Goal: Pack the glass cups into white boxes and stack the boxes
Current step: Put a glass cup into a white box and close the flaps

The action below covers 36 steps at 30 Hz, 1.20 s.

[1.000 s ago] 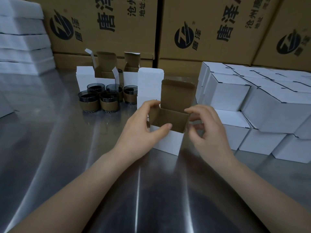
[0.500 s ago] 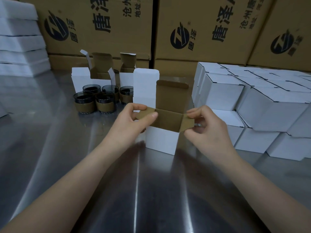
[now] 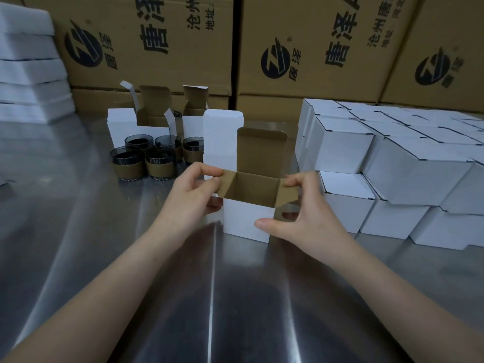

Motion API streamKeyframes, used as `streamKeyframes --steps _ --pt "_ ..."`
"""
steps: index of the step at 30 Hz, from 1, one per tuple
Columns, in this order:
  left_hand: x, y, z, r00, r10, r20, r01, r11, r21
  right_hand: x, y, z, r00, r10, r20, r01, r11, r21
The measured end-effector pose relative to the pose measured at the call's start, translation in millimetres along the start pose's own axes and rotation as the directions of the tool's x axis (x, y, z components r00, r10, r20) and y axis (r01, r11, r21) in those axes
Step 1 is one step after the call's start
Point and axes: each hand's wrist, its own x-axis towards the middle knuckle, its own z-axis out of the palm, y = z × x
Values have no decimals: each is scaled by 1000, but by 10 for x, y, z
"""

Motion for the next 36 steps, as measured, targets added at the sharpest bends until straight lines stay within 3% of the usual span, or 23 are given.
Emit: streamKeyframes --steps 8,13,16,19,22,26,29,36 --pt "-4 -132 10 967 255 17 -255 965 65 20 92 58 999 -36 -34 39 995 89" --pt "86 -155 -52 897 373 -236 -325 920 218 24 118 57 998 -50 -37 52 995 82" --pt "284 -167 -209 850 393 -351 -175 838 516 25 114 50 998 -51 -24 53 996 68" --pt "472 -185 -359 873 344 -344 52 637 769 24 102 43 999 -44 -6 44 996 73" --pt "640 -175 -489 892 347 -290 109 458 882 27 93 35 999 -41 8 40 996 77" --pt "889 -139 -659 950 205 -235 169 295 941 27 108 11 999 -44 29 42 996 79" --pt "968 -171 -718 963 175 -207 158 259 953 27 112 -3 998 -47 38 43 995 88" --pt "916 -271 -746 934 318 -161 78 258 963 29 98 -11 998 -55 39 52 996 74"
